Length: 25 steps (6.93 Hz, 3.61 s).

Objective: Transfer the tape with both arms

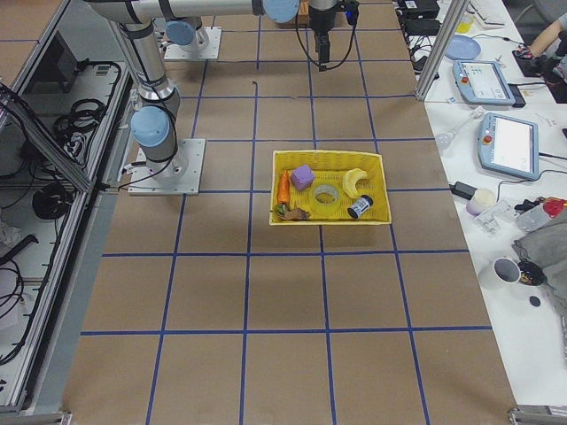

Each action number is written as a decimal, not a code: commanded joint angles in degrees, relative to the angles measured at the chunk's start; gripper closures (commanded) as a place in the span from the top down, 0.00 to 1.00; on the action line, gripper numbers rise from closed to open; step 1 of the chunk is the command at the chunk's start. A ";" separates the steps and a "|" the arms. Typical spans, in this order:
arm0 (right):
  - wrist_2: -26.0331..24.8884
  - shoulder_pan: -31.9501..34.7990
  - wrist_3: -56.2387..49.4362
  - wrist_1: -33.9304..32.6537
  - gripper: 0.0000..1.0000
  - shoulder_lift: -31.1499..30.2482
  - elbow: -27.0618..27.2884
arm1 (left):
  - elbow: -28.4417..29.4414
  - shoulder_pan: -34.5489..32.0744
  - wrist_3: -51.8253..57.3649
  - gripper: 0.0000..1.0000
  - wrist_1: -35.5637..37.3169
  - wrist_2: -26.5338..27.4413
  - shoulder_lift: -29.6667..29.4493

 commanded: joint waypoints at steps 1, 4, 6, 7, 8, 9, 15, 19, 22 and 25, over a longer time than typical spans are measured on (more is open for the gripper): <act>0.24 -1.31 -3.19 -0.11 1.00 0.25 -0.31 | 0.00 -0.09 -0.03 1.00 0.00 -0.07 -0.12; -0.47 -10.16 -23.52 -1.16 1.00 4.72 -0.31 | 0.00 -0.09 -0.03 1.00 0.00 0.02 -0.21; -0.38 -17.55 -41.27 -5.97 1.00 9.80 0.13 | 0.00 -0.09 -0.03 1.00 0.00 0.02 -0.21; -0.38 -21.50 -49.28 -9.30 1.00 13.57 0.30 | 0.00 -0.09 0.06 1.00 0.00 0.02 -0.30; -0.20 -24.58 -54.67 -15.43 1.00 16.66 2.22 | 0.00 -0.09 -0.03 1.00 0.00 0.02 -0.30; 0.75 -26.70 -58.29 -22.19 1.00 18.95 5.72 | 0.00 -0.09 -0.03 1.00 0.00 0.02 -0.30; -0.55 -30.33 -59.73 -30.78 0.22 24.69 12.87 | 0.00 -0.18 -0.12 1.00 0.00 0.02 -0.39; -0.73 -30.33 -59.03 -30.08 0.00 22.50 11.21 | 0.00 -0.26 -0.12 1.00 0.00 0.02 -0.56; -0.55 -26.13 -54.67 -23.97 0.00 21.35 2.02 | 0.00 -0.18 0.14 1.00 0.00 0.10 -0.56; -0.03 -15.16 -34.66 -15.05 0.00 21.70 -5.41 | 0.17 0.18 -0.03 1.00 0.17 0.46 -0.30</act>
